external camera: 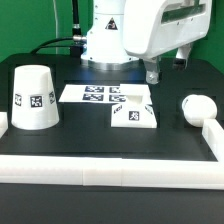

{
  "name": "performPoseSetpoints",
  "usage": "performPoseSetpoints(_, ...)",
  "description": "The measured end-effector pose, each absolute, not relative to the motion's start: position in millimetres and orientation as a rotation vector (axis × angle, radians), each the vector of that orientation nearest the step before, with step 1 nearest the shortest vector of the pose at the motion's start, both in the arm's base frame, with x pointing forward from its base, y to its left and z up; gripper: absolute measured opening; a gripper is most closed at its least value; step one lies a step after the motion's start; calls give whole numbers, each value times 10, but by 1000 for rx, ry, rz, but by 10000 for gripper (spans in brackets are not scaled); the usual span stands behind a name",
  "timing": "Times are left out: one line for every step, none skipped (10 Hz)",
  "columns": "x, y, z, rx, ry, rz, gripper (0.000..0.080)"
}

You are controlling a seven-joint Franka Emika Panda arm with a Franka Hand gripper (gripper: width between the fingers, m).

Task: Assemble lamp

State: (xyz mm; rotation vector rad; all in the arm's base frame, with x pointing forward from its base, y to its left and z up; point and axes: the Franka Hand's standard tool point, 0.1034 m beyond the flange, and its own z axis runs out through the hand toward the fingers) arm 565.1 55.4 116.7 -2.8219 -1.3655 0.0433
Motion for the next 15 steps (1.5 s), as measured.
performPoseSetpoints(5651,554,1167,-2822,-1365,43,700)
performPoseSetpoints(5651,554,1167,-2822,-1365,43,700)
performPoseSetpoints(5651,554,1167,-2822,-1365,43,700)
performPoseSetpoints(5644,554,1169,-2823,-1364,44,700)
performPoseSetpoints(5587,549,1174,-2822,-1363,52,700)
performPoseSetpoints(5490,529,1188,-2831,-1349,54,700)
performPoseSetpoints(5340,488,1198,-2840,-1338,57,700)
performPoseSetpoints(5195,423,1172,-2849,-1321,52,700)
performPoseSetpoints(5094,383,1122,-2854,-1316,46,700)
performPoseSetpoints(5125,400,1129,-2851,-1318,48,700)
performPoseSetpoints(5132,401,1129,-2858,-1305,47,700)
performPoseSetpoints(5127,401,1123,-2877,-1262,48,700)
performPoseSetpoints(5126,402,1122,-2909,-1186,49,700)
performPoseSetpoints(5125,402,1119,-2938,-1114,50,700)
performPoseSetpoints(5119,396,1113,-2981,-992,46,700)
